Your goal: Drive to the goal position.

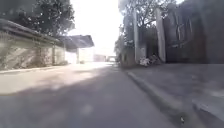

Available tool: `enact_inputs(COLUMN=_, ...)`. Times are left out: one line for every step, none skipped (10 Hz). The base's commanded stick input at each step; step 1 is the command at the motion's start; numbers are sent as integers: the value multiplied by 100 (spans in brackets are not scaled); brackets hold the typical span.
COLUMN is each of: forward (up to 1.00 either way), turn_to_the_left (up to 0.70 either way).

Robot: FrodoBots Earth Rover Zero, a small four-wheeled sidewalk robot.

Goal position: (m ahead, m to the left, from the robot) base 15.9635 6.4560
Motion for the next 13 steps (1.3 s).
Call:
enact_inputs(forward=100, turn_to_the_left=-13)
enact_inputs(forward=100, turn_to_the_left=-30)
enact_inputs(forward=100, turn_to_the_left=-30)
enact_inputs(forward=100, turn_to_the_left=-23)
enact_inputs(forward=100, turn_to_the_left=-2)
enact_inputs(forward=100, turn_to_the_left=-1)
enact_inputs(forward=100, turn_to_the_left=0)
enact_inputs(forward=100, turn_to_the_left=0)
enact_inputs(forward=100, turn_to_the_left=0)
enact_inputs(forward=100, turn_to_the_left=0)
enact_inputs(forward=100, turn_to_the_left=0)
enact_inputs(forward=100, turn_to_the_left=0)
enact_inputs(forward=100, turn_to_the_left=0)
